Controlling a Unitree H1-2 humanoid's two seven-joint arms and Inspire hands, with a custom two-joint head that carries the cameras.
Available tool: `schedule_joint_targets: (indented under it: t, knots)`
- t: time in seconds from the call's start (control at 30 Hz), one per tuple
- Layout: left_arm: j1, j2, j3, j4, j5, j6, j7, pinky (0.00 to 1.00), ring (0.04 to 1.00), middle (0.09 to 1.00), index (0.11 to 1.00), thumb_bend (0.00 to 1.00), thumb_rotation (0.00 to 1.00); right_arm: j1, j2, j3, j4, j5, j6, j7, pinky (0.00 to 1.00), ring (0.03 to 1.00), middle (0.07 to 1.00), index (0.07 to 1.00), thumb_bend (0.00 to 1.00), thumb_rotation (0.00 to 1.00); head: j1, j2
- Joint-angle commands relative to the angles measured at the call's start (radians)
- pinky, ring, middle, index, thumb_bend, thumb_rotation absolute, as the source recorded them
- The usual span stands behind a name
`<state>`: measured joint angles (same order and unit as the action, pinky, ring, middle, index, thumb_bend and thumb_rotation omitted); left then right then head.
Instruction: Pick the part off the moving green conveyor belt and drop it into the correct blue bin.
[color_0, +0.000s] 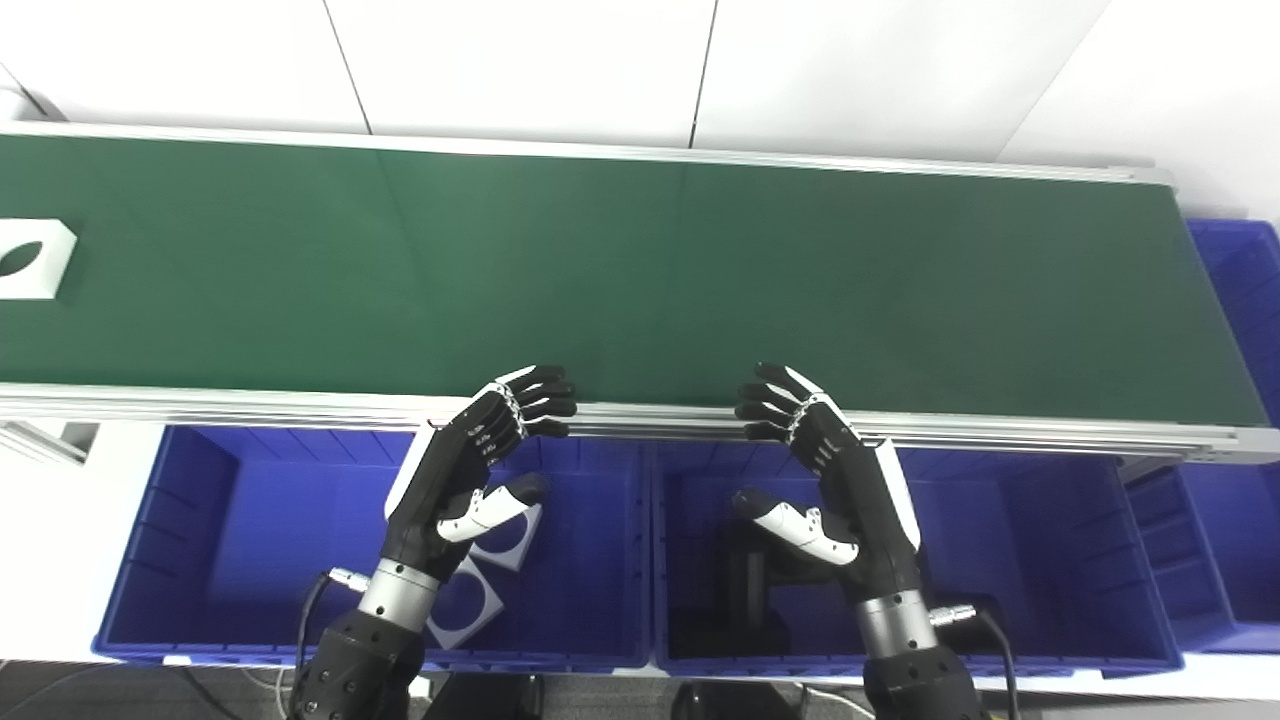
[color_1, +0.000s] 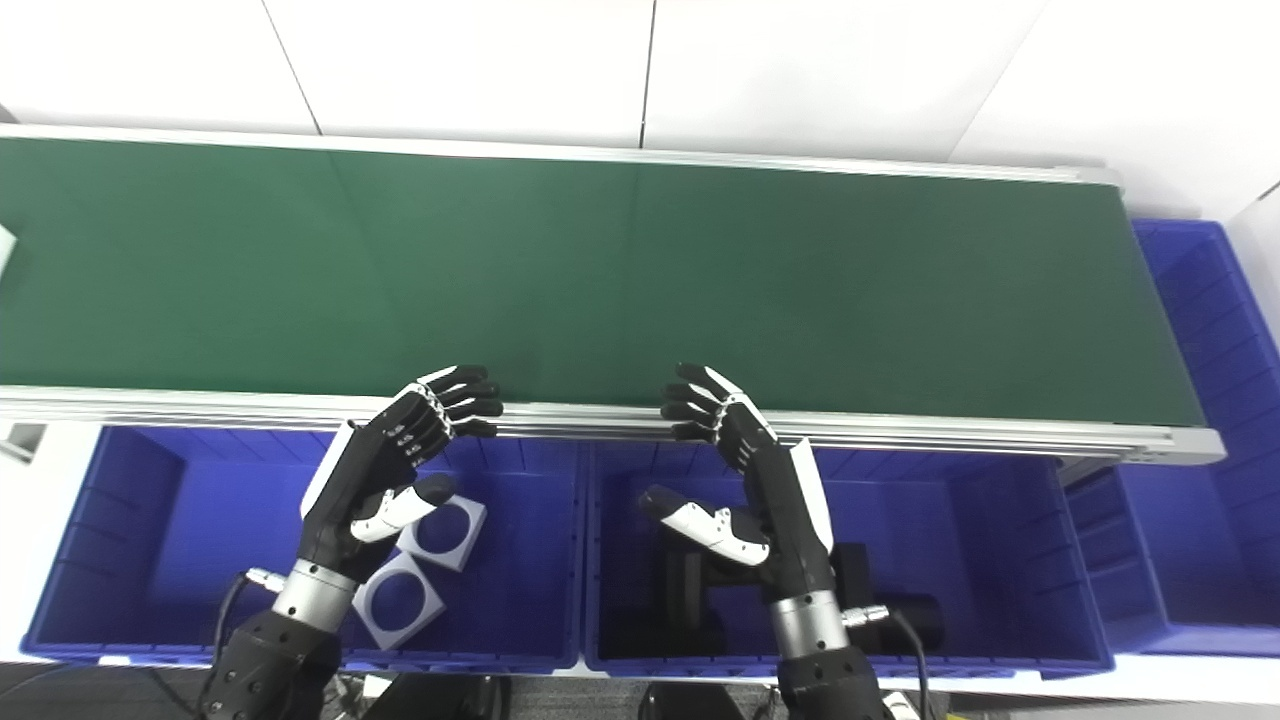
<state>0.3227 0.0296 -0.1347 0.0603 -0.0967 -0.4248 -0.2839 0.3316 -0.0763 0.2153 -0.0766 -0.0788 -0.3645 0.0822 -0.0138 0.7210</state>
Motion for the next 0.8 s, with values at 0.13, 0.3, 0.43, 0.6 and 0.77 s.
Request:
schedule_joint_targets:
  t: [0.13, 0.3, 0.43, 0.6, 0.77]
  knots:
    - [-0.010, 0.000, -0.003, -0.015, -0.004, -0.044, 0.002, 0.67, 0.727, 0.767, 0.787, 0.83, 0.56, -0.004, 0.002, -0.003, -0.021, 0.013, -0.038, 0.007, 0.67, 0.734, 0.778, 0.836, 0.71, 0.49, 0.000, 0.001]
    - [-0.011, 0.000, -0.002, -0.014, -0.002, -0.044, 0.003, 0.66, 0.723, 0.766, 0.787, 0.83, 0.57, -0.006, 0.002, -0.003, -0.019, 0.008, -0.039, 0.005, 0.67, 0.733, 0.778, 0.836, 0.71, 0.49, 0.007, 0.000]
    - [-0.012, -0.003, -0.002, -0.012, 0.000, -0.044, 0.002, 0.66, 0.721, 0.764, 0.784, 0.83, 0.56, -0.009, 0.001, -0.005, -0.015, 0.009, -0.045, 0.005, 0.67, 0.726, 0.775, 0.835, 0.71, 0.49, 0.024, -0.001]
    - [-0.013, -0.003, -0.006, -0.010, 0.000, -0.043, 0.001, 0.66, 0.725, 0.769, 0.788, 0.84, 0.57, -0.008, 0.000, -0.008, -0.015, 0.002, -0.042, 0.002, 0.66, 0.723, 0.772, 0.838, 0.71, 0.51, 0.033, -0.004]
    - [-0.014, -0.003, -0.008, -0.008, 0.002, -0.044, 0.002, 0.67, 0.726, 0.769, 0.790, 0.84, 0.57, -0.008, -0.001, -0.010, -0.017, 0.004, -0.038, 0.004, 0.66, 0.725, 0.772, 0.839, 0.72, 0.51, 0.062, -0.018]
